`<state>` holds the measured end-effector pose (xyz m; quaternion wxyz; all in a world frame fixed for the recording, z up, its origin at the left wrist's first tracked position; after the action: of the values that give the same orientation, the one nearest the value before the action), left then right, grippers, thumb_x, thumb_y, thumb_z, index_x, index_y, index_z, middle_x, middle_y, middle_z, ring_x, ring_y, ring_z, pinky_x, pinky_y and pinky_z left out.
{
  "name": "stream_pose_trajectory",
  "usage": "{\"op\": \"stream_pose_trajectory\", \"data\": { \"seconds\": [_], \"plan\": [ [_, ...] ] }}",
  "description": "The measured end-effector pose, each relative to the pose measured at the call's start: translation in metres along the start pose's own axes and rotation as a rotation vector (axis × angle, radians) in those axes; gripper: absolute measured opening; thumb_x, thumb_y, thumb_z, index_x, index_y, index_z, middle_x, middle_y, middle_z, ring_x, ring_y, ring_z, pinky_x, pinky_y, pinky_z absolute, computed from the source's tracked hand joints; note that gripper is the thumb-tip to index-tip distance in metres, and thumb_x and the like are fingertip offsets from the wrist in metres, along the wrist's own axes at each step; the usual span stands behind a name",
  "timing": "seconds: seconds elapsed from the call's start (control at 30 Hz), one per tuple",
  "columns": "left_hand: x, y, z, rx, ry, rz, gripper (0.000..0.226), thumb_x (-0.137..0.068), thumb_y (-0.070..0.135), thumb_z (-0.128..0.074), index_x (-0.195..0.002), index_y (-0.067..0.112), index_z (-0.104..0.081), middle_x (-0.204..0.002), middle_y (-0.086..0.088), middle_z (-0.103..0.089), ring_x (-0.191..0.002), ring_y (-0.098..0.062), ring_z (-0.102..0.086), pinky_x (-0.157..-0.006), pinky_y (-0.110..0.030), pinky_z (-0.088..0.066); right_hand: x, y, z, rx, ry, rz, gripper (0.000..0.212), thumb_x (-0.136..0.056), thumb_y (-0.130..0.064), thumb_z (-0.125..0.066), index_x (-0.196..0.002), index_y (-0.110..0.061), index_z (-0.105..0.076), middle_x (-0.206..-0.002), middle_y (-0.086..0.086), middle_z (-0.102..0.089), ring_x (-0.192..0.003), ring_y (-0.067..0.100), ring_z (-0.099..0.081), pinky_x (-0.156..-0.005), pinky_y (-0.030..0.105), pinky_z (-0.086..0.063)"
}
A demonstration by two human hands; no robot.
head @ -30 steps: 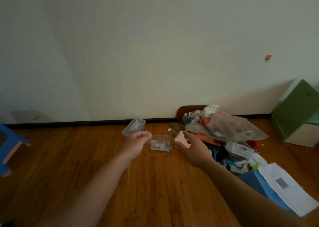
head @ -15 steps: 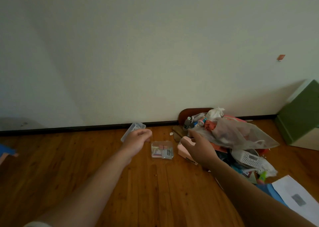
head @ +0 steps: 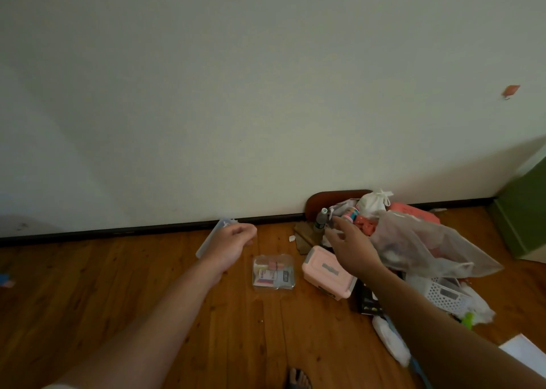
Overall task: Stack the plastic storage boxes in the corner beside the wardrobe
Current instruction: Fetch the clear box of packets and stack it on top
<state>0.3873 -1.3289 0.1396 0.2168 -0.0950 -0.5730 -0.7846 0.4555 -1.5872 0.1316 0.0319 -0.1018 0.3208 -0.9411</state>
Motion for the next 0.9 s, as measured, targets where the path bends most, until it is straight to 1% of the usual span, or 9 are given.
{"op": "stream_pose_trajectory", "data": {
  "seconds": [0.1, 0.2, 0.3, 0.4, 0.5, 0.57, 0.63, 0.7, 0.9],
  "plan": [
    [-0.030, 0.008, -0.015, 0.008, 0.011, 0.027, 0.030, -0.094, 0.040, -0.056, -0.117, 0.024, -0.066, -0.112, 0.008, -0.066, -0.104, -0.008, -0.060, -0.100, -0.038, -0.045, -0.033, 0.020, 0.013, -0.059, -0.017, -0.060, 0.049, -0.097, -0.042, -0.042, -0.143, -0.023, -0.036, -0.136, 0.006, -0.052, -0.114, 0.019, -0.056, -0.094, 0.044, -0.049],
    [-0.062, 0.011, -0.030, 0.029, 0.029, 0.062, 0.029, -0.094, 0.042, -0.056, -0.117, 0.027, -0.064, -0.113, 0.009, -0.065, -0.105, -0.008, -0.060, -0.101, -0.040, -0.045, -0.073, 0.038, 0.015, -0.058, -0.066, -0.087, 0.051, -0.098, -0.042, -0.043, -0.144, -0.023, -0.034, -0.138, 0.006, -0.051, -0.118, 0.020, -0.054, -0.097, 0.044, -0.046],
    [-0.083, 0.008, -0.037, 0.030, 0.042, 0.111, 0.027, -0.094, 0.042, -0.056, -0.115, 0.027, -0.064, -0.112, 0.008, -0.066, -0.104, -0.008, -0.061, -0.101, -0.040, -0.045, -0.098, 0.048, 0.008, -0.037, -0.097, -0.099, 0.053, -0.097, -0.044, -0.042, -0.145, -0.023, -0.033, -0.139, 0.007, -0.050, -0.119, 0.020, -0.053, -0.097, 0.040, -0.045],
    [-0.100, 0.005, -0.042, 0.039, 0.041, 0.136, 0.028, -0.095, 0.040, -0.055, -0.117, 0.024, -0.064, -0.114, 0.005, -0.066, -0.103, -0.009, -0.061, -0.097, -0.037, -0.046, -0.115, 0.055, -0.006, -0.023, -0.139, -0.092, 0.055, -0.097, -0.047, -0.041, -0.145, -0.023, -0.033, -0.139, 0.005, -0.050, -0.118, 0.020, -0.053, -0.097, 0.042, -0.045],
    [-0.123, 0.001, -0.043, 0.021, 0.033, 0.161, 0.032, -0.095, 0.040, -0.054, -0.121, 0.023, -0.063, -0.114, 0.007, -0.065, -0.103, -0.008, -0.060, -0.089, -0.031, -0.045, -0.134, 0.062, -0.026, -0.045, -0.190, -0.117, 0.058, -0.095, -0.052, -0.041, -0.145, -0.024, -0.033, -0.142, 0.005, -0.048, -0.120, 0.020, -0.052, -0.098, 0.046, -0.045],
    [-0.136, -0.003, -0.041, 0.018, 0.038, 0.180, 0.033, -0.095, 0.039, -0.054, -0.123, 0.023, -0.062, -0.116, 0.006, -0.065, -0.105, -0.010, -0.060, -0.092, -0.033, -0.046, -0.143, 0.063, -0.034, -0.055, -0.202, -0.122, 0.060, -0.094, -0.053, -0.043, -0.145, -0.024, -0.033, -0.141, 0.004, -0.049, -0.120, 0.019, -0.052, -0.099, 0.045, -0.044],
    [-0.150, -0.008, -0.036, 0.015, 0.045, 0.207, 0.033, -0.095, 0.038, -0.054, -0.122, 0.022, -0.063, -0.116, 0.004, -0.065, -0.107, -0.013, -0.060, -0.098, -0.039, -0.046, -0.154, 0.063, -0.042, -0.057, -0.202, -0.129, 0.060, -0.093, -0.054, -0.044, -0.144, -0.024, -0.035, -0.140, 0.004, -0.050, -0.118, 0.018, -0.053, -0.098, 0.045, -0.045],
    [-0.169, -0.012, -0.032, 0.001, 0.028, 0.226, 0.033, -0.096, 0.038, -0.053, -0.123, 0.022, -0.063, -0.115, 0.003, -0.065, -0.109, -0.015, -0.060, -0.100, -0.043, -0.046, -0.168, 0.062, -0.049, -0.058, -0.206, -0.156, 0.060, -0.092, -0.054, -0.045, -0.144, -0.025, -0.035, -0.139, 0.004, -0.050, -0.119, 0.018, -0.053, -0.098, 0.046, -0.046],
    [-0.228, -0.024, -0.019, -0.070, -0.061, 0.235, 0.034, -0.097, 0.041, -0.050, -0.123, 0.023, -0.061, -0.115, 0.004, -0.065, -0.109, -0.015, -0.059, -0.101, -0.044, -0.045, -0.200, 0.054, -0.068, -0.017, -0.200, -0.225, 0.056, -0.094, -0.048, -0.048, -0.143, -0.023, -0.037, -0.141, 0.005, -0.048, -0.124, 0.021, -0.049, -0.101, 0.045, -0.042]
  ]
}}
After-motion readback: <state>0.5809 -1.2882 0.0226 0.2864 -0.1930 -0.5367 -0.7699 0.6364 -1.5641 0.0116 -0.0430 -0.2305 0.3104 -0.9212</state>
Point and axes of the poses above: each hand's wrist, its own x-axis away from the middle knuckle, its own z-axis out of the back of the hand, y = z × x, the point moved 9 cm from there along -x, towards the middle knuckle
